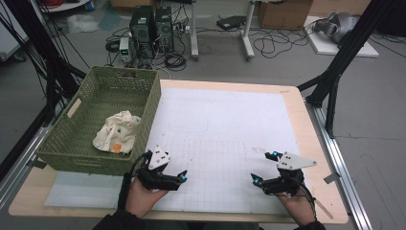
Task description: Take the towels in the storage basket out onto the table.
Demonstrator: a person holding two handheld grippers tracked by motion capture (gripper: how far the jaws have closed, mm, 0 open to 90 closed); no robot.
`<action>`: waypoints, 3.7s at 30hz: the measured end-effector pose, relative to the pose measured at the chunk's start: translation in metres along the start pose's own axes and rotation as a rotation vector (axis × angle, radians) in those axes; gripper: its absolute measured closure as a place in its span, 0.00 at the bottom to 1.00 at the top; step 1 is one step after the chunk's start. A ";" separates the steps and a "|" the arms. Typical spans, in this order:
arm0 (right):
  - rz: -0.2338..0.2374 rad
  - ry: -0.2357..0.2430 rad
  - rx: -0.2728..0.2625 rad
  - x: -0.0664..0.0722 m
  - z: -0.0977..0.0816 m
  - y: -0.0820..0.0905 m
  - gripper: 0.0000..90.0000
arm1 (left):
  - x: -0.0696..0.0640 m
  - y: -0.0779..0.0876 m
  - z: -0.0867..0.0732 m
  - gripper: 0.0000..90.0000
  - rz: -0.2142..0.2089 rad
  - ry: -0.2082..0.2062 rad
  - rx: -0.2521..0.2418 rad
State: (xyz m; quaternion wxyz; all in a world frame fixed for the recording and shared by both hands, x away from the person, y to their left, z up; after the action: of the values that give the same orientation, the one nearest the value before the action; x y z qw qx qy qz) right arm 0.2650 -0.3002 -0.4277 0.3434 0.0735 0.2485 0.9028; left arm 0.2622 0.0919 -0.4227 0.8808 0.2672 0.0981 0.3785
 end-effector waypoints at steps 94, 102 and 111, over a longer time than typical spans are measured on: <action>0.001 -0.052 -0.051 -0.008 0.003 0.005 0.11 | 0.027 0.031 0.079 0.25 -0.440 0.205 -0.086; 0.002 -0.057 -0.047 -0.009 0.002 0.005 0.11 | 0.038 0.034 0.086 0.26 -0.454 0.227 -0.084; 0.003 -0.056 -0.053 -0.009 0.003 0.006 0.11 | 0.059 0.035 0.090 0.27 -0.481 0.305 -0.105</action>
State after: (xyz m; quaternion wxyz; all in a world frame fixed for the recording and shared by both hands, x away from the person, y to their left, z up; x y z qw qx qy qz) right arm 0.2692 -0.3089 -0.4221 0.3508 0.0900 0.2148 0.9070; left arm 0.3150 0.1183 -0.3262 0.9329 0.1305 0.2702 0.1989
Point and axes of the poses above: each handheld gripper's, and its own axes: y roughly backward along the jaws, z roughly out of its top, x roughly to its left, the point moved 1 cm from there along -y, roughly forward along the jaws, and after that the axes turned 2 degrees about -y, right-handed, at the moved point
